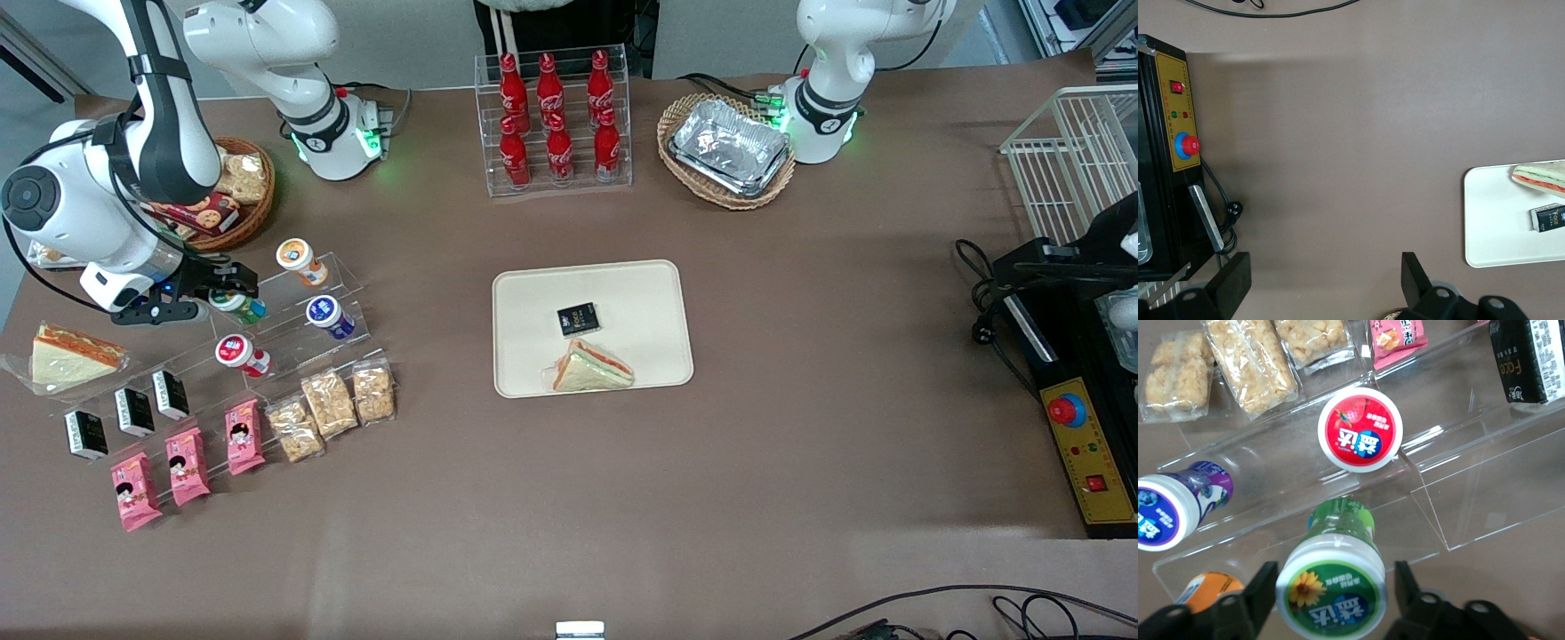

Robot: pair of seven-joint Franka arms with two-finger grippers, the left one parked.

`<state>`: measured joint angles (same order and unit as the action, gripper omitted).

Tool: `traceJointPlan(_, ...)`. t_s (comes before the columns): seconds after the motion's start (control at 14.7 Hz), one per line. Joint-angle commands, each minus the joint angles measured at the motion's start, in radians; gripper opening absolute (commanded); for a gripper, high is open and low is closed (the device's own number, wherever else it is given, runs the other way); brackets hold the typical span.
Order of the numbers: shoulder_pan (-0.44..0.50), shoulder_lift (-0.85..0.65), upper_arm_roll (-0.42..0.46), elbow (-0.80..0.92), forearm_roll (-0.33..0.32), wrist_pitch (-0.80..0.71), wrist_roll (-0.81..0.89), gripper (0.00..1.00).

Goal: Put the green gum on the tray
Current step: 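Lower the right gripper and close it on the green-labelled bottle cap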

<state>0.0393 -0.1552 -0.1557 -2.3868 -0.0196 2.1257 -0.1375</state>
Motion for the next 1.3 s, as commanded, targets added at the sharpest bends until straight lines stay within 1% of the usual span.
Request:
traceJointPlan(0.0,0.004,-0.004,-0.001,-0.017,-0.005,0.039,0.010,0.35)
traceJointPlan(0.07,0.004,-0.004,-0.001,-0.017,-0.005,0.039,0.010,0.12)
traceJointPlan(0.14,0.004,-0.006,0.001,-0.015,-0.005,0.039,0.010,0.00)
traceJointPlan(0.34,0.002,-0.036,-0.001,0.021,-0.003,0.017,-0.008,0.00)
traceJointPlan(0.41,0.002,-0.059,-0.001,0.055,-0.005,-0.028,-0.017,0.00)
traceJointPlan(0.48,0.002,-0.070,0.004,0.123,-0.005,-0.123,-0.019,0.00)
traceJointPlan(0.61,0.004,-0.052,0.011,0.318,0.000,-0.364,-0.017,0.00)
traceJointPlan(0.68,0.005,-0.043,0.022,0.401,0.004,-0.460,-0.013,0.00)
traceJointPlan(0.75,0.005,-0.044,0.050,0.450,0.006,-0.522,-0.004,0.00)
traceJointPlan(0.89,0.004,-0.053,0.106,0.513,0.021,-0.585,0.038,0.00)
traceJointPlan(1.02,0.004,-0.053,0.174,0.558,0.061,-0.647,0.164,0.00)
traceJointPlan(1.23,0.004,-0.050,0.330,0.590,0.119,-0.659,0.384,0.00)
